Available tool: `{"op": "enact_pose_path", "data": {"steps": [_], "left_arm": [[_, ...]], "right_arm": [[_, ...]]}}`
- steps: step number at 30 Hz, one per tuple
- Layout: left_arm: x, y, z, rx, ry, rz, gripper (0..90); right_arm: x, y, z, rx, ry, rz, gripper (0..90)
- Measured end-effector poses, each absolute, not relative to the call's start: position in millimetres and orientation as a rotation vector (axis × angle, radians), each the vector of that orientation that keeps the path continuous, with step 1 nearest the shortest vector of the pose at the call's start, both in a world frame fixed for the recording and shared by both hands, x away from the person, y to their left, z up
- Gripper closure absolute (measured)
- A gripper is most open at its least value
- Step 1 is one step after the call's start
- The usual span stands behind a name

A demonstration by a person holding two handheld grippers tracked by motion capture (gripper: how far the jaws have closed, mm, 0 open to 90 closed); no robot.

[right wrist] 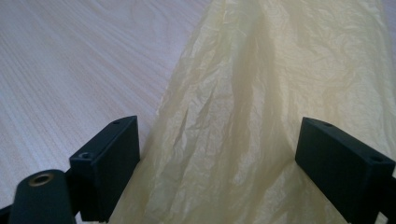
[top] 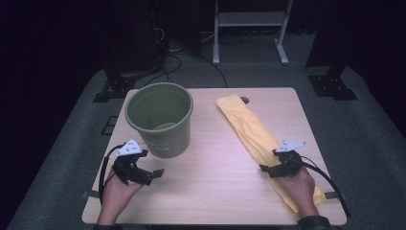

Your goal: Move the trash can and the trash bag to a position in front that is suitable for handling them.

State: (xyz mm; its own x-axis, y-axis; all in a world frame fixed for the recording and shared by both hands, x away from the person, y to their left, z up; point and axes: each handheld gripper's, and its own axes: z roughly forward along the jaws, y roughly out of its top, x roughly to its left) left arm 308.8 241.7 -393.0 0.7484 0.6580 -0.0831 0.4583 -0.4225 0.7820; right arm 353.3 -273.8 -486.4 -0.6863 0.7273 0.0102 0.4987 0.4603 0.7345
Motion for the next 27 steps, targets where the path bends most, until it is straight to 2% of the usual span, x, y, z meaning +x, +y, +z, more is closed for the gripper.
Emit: {"op": "enact_pose_path", "data": {"steps": [27], "left_arm": [[322,261,-322,2.051,0.876,0.316,0.0]], "right_arm": [[353,-274,-486,1.045,2.409,1.061,12.5]]}}
